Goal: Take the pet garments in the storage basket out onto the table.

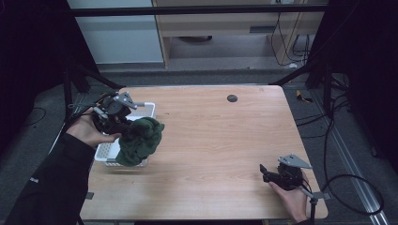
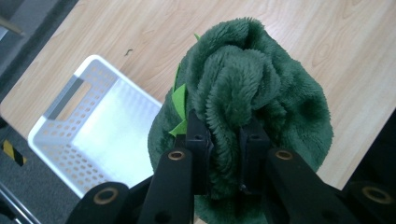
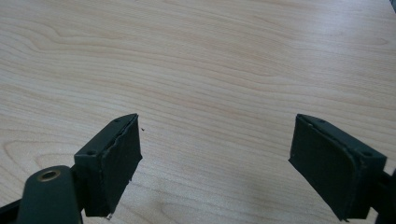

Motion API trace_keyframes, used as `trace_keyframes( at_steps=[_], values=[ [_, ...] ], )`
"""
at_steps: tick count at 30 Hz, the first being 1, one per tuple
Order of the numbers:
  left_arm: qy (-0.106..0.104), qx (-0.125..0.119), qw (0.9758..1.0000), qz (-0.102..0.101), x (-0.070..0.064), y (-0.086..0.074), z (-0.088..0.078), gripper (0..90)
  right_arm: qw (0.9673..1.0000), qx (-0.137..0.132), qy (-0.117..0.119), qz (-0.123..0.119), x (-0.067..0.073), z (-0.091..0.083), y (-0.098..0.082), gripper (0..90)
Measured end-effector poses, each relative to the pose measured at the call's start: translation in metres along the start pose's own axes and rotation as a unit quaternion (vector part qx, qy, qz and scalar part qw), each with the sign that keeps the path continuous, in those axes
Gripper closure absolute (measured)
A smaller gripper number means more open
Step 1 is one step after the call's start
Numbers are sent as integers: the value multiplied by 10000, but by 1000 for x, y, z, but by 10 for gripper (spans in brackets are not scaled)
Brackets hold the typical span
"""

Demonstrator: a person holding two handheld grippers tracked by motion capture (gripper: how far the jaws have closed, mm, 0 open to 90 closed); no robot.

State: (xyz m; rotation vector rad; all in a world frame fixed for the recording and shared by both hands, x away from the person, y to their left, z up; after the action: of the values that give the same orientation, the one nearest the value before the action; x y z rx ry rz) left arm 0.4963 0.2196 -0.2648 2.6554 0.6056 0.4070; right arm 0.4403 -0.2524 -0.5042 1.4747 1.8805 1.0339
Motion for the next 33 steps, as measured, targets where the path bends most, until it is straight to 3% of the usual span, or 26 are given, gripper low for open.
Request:
trace_keyframes(
  at_steps=[13,18,33],
  values=[
    [-245,35,9986,469,-23,28,13,773,10000,-6,11,3,0,0,0,161],
    [-408,-14,9964,741,-37,43,23,772,10000,-2,34,31,1,-1,1,162],
    [-712,-9,9906,1172,-60,69,51,772,10000,-20,55,40,1,-1,1,162]
  ],
)
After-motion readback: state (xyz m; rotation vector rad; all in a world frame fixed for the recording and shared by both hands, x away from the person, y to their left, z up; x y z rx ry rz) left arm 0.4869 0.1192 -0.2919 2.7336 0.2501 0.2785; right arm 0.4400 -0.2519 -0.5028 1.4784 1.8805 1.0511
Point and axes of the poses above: each handheld gripper's, and its own axes: z roughly forward along the jaws, y roughly out of its top, x roughly to its left, the point moved 2 cm from there along z, roughly forward along the jaws, and after that the axes turned 4 degrees about z, right-handed, at the moved point
